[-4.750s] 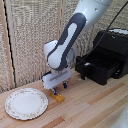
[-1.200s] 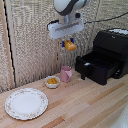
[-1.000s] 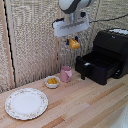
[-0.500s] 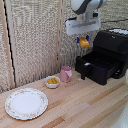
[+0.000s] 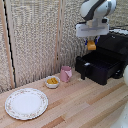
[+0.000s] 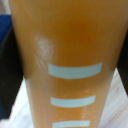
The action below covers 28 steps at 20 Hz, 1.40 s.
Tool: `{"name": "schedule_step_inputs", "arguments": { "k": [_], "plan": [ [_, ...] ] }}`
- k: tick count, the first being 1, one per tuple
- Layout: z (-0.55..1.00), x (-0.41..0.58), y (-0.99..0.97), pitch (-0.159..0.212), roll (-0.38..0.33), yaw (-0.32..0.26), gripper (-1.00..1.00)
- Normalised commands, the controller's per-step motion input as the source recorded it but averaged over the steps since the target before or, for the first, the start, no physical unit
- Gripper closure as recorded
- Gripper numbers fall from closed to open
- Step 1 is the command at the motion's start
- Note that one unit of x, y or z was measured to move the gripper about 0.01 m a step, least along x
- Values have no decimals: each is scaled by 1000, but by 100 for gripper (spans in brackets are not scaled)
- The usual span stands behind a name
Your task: Extend the gripper towards the air fryer handle. Grasp the air fryer handle and pull it to open the air fryer. Release the air fryer handle and move the gripper to the bread. Grasp the bread with the gripper and move it to the air fryer basket. Release the bread inside the air fryer and retract the gripper.
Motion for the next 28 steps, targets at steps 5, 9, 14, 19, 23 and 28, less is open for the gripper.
{"name": "schedule_step_inputs", "arguments": {
  "k": [5,9,14,19,23,28],
  "plan": [
    [-294,373,-826,0,21,-91,100],
    [-401,355,-586,0,4,-42,100],
    [-313,254,-504,26,-3,0,100],
    [-249,36,-378,31,-32,26,100],
    [-132,60,-305,1,-47,89,-100],
    [19,107,-159,0,-2,33,-100]
  ]
}}
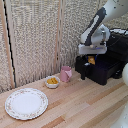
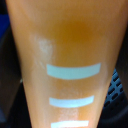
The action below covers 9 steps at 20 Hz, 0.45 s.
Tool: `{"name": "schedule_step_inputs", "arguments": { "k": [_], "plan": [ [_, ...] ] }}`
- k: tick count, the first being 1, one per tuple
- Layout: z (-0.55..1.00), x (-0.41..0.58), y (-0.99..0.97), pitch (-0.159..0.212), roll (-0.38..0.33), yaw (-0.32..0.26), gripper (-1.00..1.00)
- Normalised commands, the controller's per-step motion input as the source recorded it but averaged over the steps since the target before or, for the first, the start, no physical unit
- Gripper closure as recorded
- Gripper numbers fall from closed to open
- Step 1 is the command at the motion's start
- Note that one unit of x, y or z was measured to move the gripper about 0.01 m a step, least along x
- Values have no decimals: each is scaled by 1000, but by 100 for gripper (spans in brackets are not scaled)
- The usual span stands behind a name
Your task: Extend the gripper towards the air fryer handle. Grasp the air fryer handle and pull it to open the air fryer. Release the air fryer handle and move the gripper to the bread. Grasp the bread with the gripper and move it to the air fryer basket. Release the bread inside the air fryer and retract the gripper.
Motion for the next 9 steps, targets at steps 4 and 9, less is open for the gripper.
{"name": "schedule_step_inputs", "arguments": {
  "k": [4,9],
  "plan": [
    [201,126,-204,31,15,12,-100],
    [682,87,-95,61,99,-1,-100]
  ]
}}
